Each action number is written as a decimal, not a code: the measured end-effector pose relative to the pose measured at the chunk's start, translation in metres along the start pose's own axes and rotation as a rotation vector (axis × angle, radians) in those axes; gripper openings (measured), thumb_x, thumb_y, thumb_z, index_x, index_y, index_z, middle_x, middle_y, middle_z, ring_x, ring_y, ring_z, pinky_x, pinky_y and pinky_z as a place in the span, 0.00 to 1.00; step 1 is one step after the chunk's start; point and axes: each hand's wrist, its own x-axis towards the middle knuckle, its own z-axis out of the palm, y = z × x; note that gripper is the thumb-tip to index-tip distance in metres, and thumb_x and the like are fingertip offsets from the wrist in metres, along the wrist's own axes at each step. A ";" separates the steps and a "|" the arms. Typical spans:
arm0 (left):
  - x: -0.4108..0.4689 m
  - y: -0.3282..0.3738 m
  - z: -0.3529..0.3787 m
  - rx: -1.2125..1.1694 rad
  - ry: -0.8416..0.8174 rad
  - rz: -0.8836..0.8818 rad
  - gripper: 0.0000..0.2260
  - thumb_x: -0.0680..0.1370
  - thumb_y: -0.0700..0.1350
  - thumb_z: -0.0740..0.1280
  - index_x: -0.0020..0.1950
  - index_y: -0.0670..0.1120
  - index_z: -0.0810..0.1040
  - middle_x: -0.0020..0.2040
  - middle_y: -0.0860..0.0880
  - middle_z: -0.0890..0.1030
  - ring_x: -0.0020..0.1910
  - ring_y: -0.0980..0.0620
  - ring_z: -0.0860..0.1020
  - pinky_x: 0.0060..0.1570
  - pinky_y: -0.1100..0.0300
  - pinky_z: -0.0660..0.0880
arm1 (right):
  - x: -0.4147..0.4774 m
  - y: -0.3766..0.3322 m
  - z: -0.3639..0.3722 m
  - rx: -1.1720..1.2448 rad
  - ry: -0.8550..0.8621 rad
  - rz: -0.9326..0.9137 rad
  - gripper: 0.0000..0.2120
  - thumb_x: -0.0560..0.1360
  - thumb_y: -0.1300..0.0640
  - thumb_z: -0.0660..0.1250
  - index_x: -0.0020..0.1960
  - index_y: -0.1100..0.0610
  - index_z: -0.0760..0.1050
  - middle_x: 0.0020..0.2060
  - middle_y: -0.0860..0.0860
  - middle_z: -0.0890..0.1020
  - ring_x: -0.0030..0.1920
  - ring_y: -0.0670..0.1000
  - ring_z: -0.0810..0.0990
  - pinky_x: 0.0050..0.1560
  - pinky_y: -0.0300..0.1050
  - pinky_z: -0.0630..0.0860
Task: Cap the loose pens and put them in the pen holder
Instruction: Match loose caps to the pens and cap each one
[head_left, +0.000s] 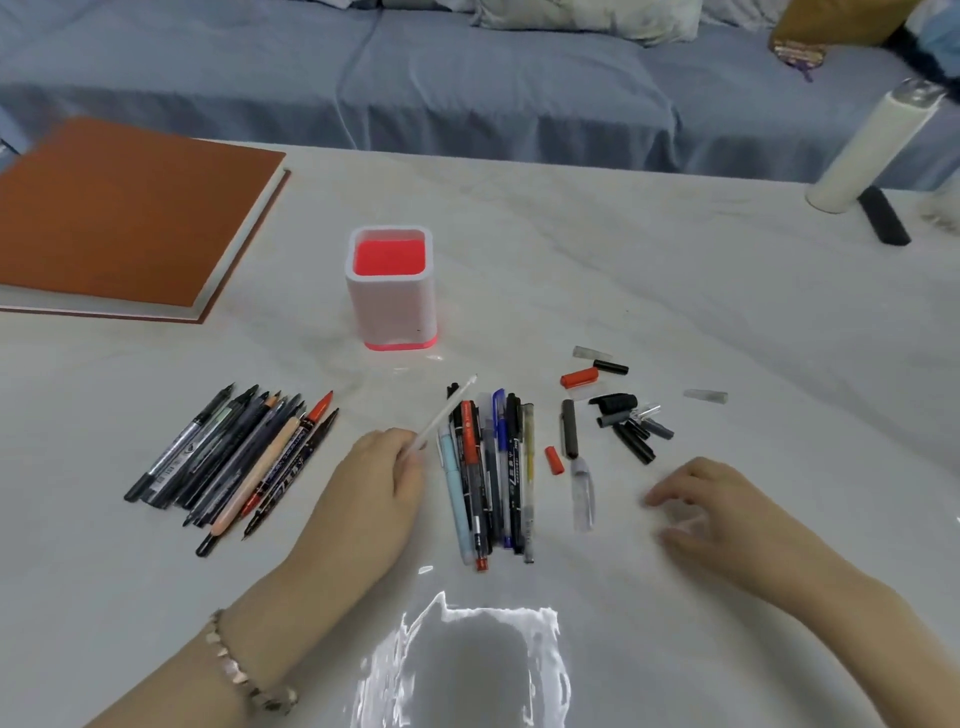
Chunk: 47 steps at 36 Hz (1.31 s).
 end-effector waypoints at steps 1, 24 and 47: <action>-0.001 0.003 0.002 -0.035 -0.023 -0.001 0.09 0.80 0.45 0.56 0.44 0.49 0.73 0.35 0.50 0.72 0.29 0.57 0.68 0.32 0.71 0.66 | -0.001 0.002 -0.001 0.008 -0.025 0.001 0.11 0.71 0.55 0.69 0.48 0.40 0.73 0.49 0.42 0.71 0.51 0.39 0.70 0.45 0.24 0.65; -0.022 0.021 0.004 -0.425 -0.143 -0.059 0.10 0.77 0.43 0.62 0.46 0.58 0.78 0.36 0.53 0.80 0.30 0.61 0.70 0.35 0.68 0.69 | 0.003 -0.087 0.003 1.258 0.474 0.126 0.05 0.69 0.64 0.70 0.41 0.56 0.77 0.24 0.46 0.79 0.22 0.44 0.69 0.26 0.31 0.70; -0.038 0.020 0.001 -0.391 -0.189 0.006 0.09 0.77 0.46 0.63 0.45 0.60 0.79 0.35 0.48 0.77 0.28 0.60 0.67 0.31 0.70 0.65 | 0.010 -0.117 0.010 1.522 0.339 0.095 0.13 0.61 0.56 0.70 0.44 0.59 0.78 0.33 0.52 0.85 0.33 0.44 0.81 0.37 0.34 0.79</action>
